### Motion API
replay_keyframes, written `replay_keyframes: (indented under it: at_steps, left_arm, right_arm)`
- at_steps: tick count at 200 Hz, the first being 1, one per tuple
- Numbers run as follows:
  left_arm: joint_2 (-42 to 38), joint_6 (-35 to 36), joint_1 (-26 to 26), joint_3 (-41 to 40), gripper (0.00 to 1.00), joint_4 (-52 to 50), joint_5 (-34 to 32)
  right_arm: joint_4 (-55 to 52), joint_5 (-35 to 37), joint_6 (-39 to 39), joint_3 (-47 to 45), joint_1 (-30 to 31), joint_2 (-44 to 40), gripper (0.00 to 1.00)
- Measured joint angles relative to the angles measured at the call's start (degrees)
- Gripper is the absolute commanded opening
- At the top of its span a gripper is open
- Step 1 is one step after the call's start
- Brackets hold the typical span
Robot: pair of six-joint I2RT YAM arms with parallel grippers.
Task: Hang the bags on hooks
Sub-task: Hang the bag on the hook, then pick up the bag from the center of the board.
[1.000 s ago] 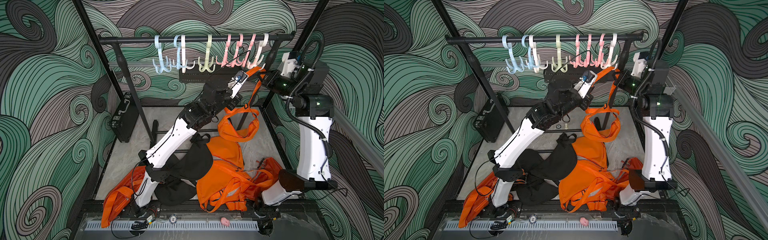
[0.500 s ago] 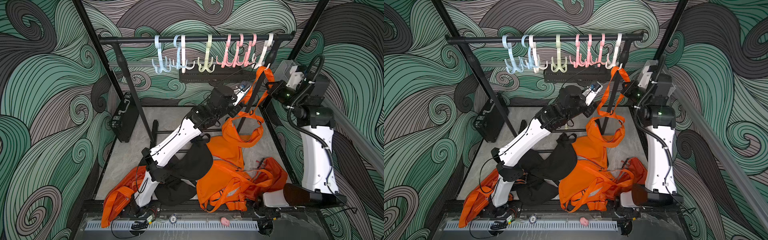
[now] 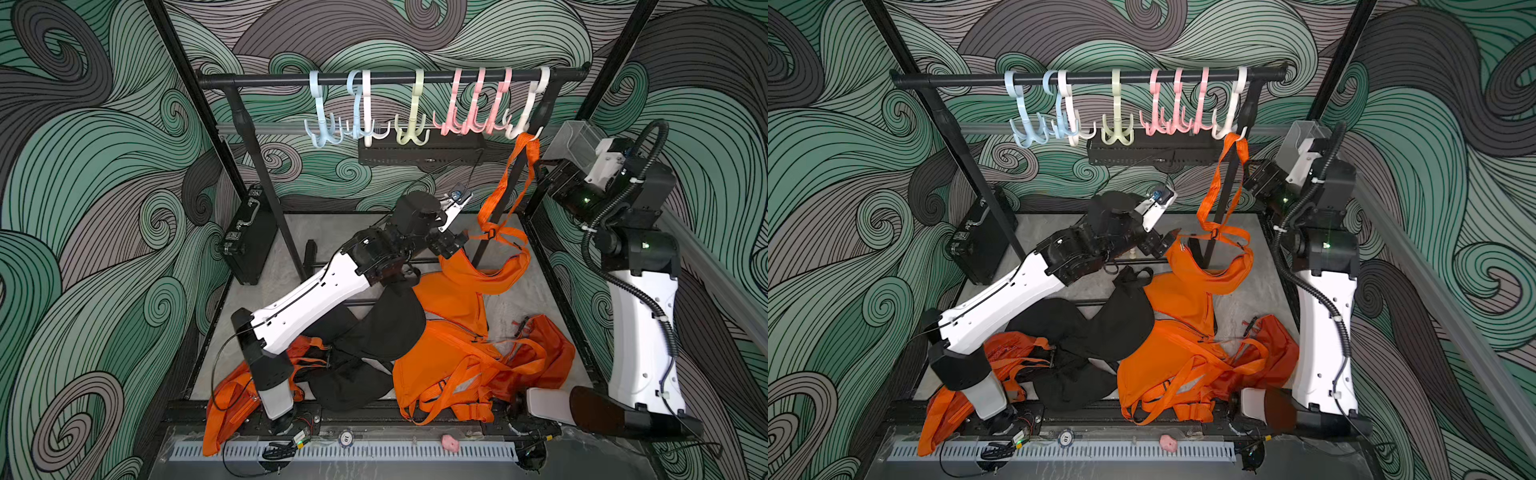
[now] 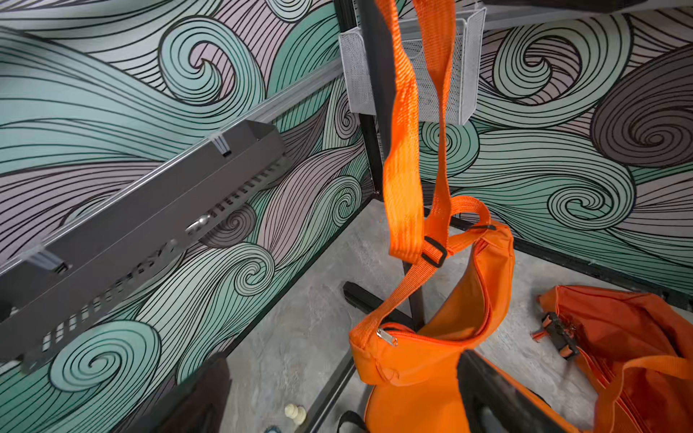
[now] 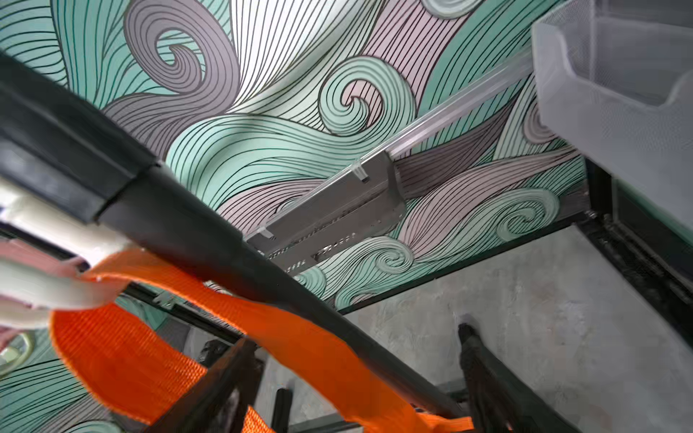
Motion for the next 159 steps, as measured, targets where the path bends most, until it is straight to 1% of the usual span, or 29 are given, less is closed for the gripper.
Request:
replay_keyframes:
  at_steps: [14, 36, 46, 54, 60, 83, 103, 110, 124, 132, 139, 146, 159]
  left_arm:
    - [-5.1, -0.7, -0.1, -7.3, 0.98, 1.0, -1.1]
    - [-11.8, -2.1, -0.3, -18.2, 0.98, 0.4, -3.8]
    - [-14.6, -2.8, -0.3, -23.2, 0.99, -0.2, -5.3]
    - [-16.0, -3.1, -0.3, -25.8, 0.99, -0.5, -6.0]
    - [-18.1, -3.5, -0.3, -29.6, 0.99, -0.8, -7.0]
    - [-23.2, -4.1, -0.3, -37.8, 0.99, -1.3, -9.4]
    - [-26.1, -4.2, -0.3, -42.4, 0.98, -1.1, -11.5]
    - [-26.9, -4.2, -0.3, -43.7, 0.99, -0.7, -12.4]
    - [-28.6, -4.1, -0.3, -46.1, 0.98, 0.8, -14.2]
    - [-29.4, -4.2, -0.3, -47.4, 0.99, 1.9, -15.3]
    - [-30.3, -4.2, -0.3, -48.5, 0.99, 3.1, -16.2]
    - [-31.2, -4.3, -0.3, -49.7, 0.99, 4.3, -16.9]
    - [-32.3, -4.5, -0.3, -51.4, 0.99, 5.8, -17.8]
  right_arm:
    - [0.3, 3.0, -0.7, -3.5, 0.0, -3.8, 0.99]
    - [0.4, 6.9, -0.4, -12.0, 0.0, -11.5, 0.99]
    - [0.4, 8.4, 0.5, -17.4, 0.0, -15.5, 0.99]
    - [0.2, 9.1, 1.3, -20.9, 0.0, -17.8, 0.99]
    - [-0.3, 9.8, 1.9, -23.9, 0.0, -19.8, 0.99]
    - [-2.1, 11.4, 3.5, -36.0, 0.0, -25.1, 0.99]
    - [-4.3, 11.5, 4.5, -44.0, 0.2, -26.1, 0.97]
    - [-4.8, 11.3, 4.9, -46.6, 0.5, -26.2, 0.95]
    - [-5.7, 11.5, 5.8, -53.5, 3.4, -26.9, 0.93]
    - [-6.4, 12.2, 6.4, -57.2, 6.5, -27.4, 0.93]
    - [-7.5, 13.2, 6.8, -59.6, 9.7, -27.8, 0.93]
    - [-8.9, 15.1, 7.4, -61.7, 14.7, -28.0, 0.93]
    - [-10.1, 18.5, 8.4, -62.9, 21.8, -28.0, 0.94]
